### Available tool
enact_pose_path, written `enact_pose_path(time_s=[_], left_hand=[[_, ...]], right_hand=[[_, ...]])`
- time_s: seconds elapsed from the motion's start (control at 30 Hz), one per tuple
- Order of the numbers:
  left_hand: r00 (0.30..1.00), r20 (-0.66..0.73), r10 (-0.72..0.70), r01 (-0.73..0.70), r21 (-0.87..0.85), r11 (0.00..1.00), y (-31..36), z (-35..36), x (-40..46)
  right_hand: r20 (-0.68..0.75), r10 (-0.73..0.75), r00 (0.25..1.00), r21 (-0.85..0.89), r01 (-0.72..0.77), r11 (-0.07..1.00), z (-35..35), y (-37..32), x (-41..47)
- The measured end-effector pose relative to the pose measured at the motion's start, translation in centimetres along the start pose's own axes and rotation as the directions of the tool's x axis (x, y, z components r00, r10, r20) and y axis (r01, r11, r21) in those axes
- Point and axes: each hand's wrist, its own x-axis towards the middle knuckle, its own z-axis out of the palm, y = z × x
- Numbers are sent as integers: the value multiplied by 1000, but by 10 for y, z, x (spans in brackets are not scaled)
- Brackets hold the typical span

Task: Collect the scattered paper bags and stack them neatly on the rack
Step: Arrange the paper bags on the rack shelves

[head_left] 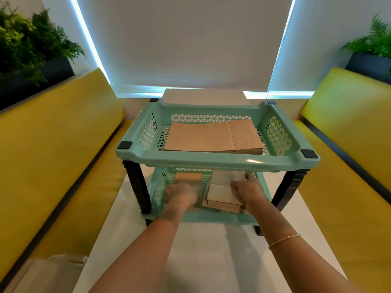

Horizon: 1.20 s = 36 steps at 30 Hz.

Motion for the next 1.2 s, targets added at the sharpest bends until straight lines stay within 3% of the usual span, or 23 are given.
enact_pose_path(time_s=[0.07, 0.2, 0.33, 0.43, 0.53, 0.63, 0.77, 0.93, 1.07, 1.2], left_hand=[[1000, -9, -29, 30, 68, 997, -4, 7, 6], [995, 15, -94, 95, -45, 994, -7, 6, 10], [998, -9, -62, 60, -146, 987, -5, -2, 9], [998, -69, 9, -27, -260, 965, -2, -23, 0], [989, 36, 144, -102, -545, 832, 1, -41, -16], [968, 149, 204, -21, -755, 655, 4, -43, -29], [954, 193, 229, -5, -754, 657, 9, -27, -37], [975, 36, 219, -116, -760, 640, 5, -27, -33], [981, -97, 166, -177, -791, 585, 0, -33, -28], [987, -109, 118, -158, -783, 602, -9, -19, -23]], right_hand=[[-31, -5, 999, 8, 5, 1000, -1, -1, 2], [-69, 14, 998, -11, -14, 1000, 1, -1, 4], [-42, 1, 999, -91, -5, 996, 3, -2, 4], [-58, 25, 998, -9, -26, 1000, 2, -2, 3], [-28, 17, 999, -2, -17, 1000, 6, -3, -2], [-13, 10, 1000, -14, -11, 1000, 15, -5, -6], [51, 29, 998, -69, -25, 997, 32, -7, -16], [131, -19, 991, -133, 37, 990, 39, -13, -24], [110, -117, 987, -304, 145, 942, 50, -18, -23], [129, -203, 971, -489, 240, 839, 59, -10, -29]])
